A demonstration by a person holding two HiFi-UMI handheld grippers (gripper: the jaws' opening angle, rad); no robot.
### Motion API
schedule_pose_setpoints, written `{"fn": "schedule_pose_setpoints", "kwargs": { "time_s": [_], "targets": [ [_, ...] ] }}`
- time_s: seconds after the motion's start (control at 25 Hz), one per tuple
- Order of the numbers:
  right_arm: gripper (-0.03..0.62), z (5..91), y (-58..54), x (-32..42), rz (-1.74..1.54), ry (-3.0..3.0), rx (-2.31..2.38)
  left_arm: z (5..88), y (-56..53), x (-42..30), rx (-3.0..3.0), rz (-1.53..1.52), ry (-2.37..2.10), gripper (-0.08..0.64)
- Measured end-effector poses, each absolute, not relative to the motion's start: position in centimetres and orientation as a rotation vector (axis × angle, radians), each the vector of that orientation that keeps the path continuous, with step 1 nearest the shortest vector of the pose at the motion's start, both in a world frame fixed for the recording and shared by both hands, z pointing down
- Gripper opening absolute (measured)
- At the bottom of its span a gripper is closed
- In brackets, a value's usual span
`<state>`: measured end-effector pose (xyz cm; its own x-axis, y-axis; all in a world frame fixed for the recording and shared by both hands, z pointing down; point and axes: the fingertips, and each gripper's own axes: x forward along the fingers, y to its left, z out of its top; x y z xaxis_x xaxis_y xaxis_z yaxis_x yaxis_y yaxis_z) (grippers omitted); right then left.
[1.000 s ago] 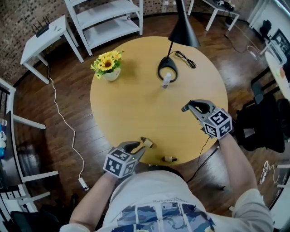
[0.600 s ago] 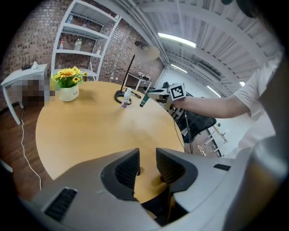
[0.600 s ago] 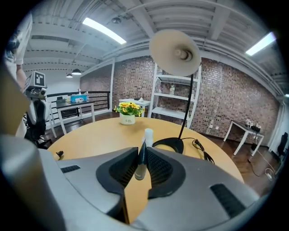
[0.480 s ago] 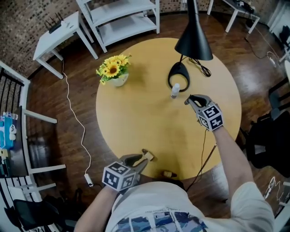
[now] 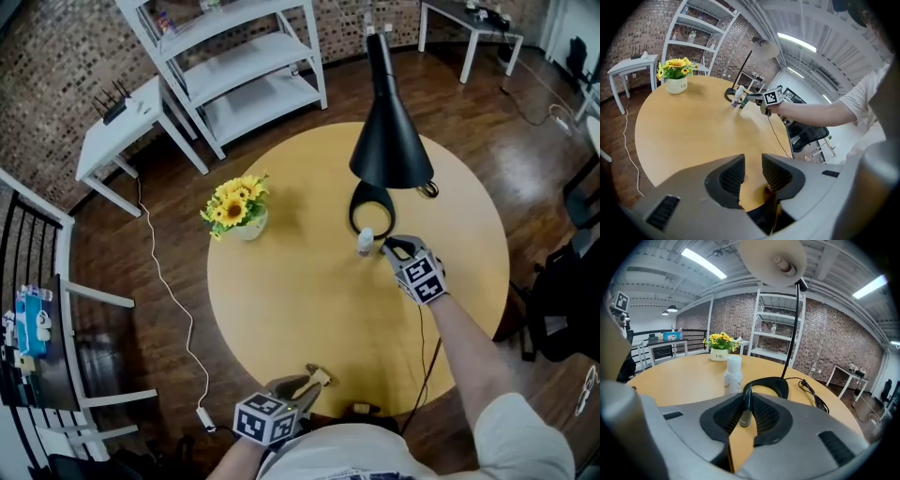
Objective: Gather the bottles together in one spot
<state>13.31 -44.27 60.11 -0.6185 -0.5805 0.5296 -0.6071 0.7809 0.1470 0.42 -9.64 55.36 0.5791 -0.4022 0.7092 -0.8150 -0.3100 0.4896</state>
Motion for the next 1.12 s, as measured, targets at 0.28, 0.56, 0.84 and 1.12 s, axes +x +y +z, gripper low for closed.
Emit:
{"fn": "schedule_pose_setpoints", "kwargs": {
  "time_s": [0.28,0.56,0.84,1.12],
  "targets": [
    [0.075,60.0,-44.6,13.7,0.072,-2.411,0.900,55.6,-9.8,0.7,1.928,0.585,-0.966,0.120],
    [0.137,60.0,-45.1,13.6,0.122,-2.427,0.936,56.0,-9.2,0.4,1.924,0.598,-0.943,0.120],
    [0.185,59.4,-44.7,14.2,0.088,-2.422,0.962,56.1,-9.4,-0.1,1.942,0.579,-0.956,0.120],
    [0.199,54.8,-41.4,15.8,0.033,-2.410,1.041,55.3,-9.8,-1.3,2.022,0.567,-0.960,0.120]
  ]
}}
